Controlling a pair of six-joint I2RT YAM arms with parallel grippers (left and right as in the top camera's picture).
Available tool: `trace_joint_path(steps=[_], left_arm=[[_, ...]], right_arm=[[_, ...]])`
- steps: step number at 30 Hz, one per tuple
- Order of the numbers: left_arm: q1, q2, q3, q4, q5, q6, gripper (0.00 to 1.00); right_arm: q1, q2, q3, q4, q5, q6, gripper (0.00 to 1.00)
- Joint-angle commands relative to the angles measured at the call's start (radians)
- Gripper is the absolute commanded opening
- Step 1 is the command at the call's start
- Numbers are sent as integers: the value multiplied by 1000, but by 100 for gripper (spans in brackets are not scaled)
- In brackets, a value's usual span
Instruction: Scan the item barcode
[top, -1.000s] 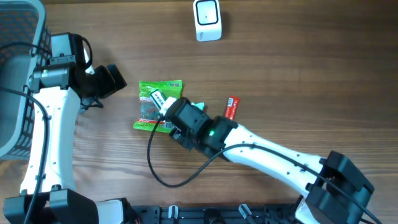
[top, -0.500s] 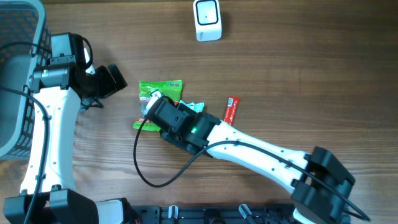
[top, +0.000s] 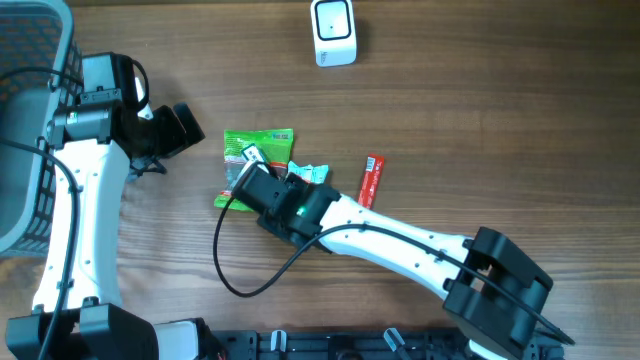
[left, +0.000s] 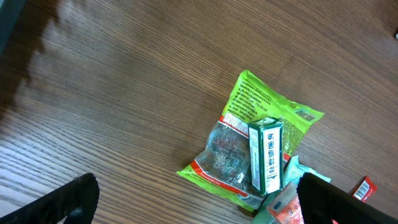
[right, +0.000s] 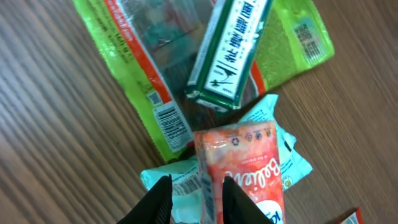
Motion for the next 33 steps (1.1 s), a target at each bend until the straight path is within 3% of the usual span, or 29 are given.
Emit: trace_joint_path(steps=[1,6,12,20,33], left_arm=[[4,6,-3,0,12,20,100],[4,6,-3,-1,13,20,100],[4,6,-3,0,12,20,100],[4,6,-3,-1,12,20,100],[4,6,-3,-1,12,20,100]], right_arm=[[5,18,-3,0,48,64,27],[5,18,-14,-8,48,80,27],[5,61,-20,5,64,-56,26],[5,94,-20,18,115,-77,27],[4,41,-6,0,156,-132,33]])
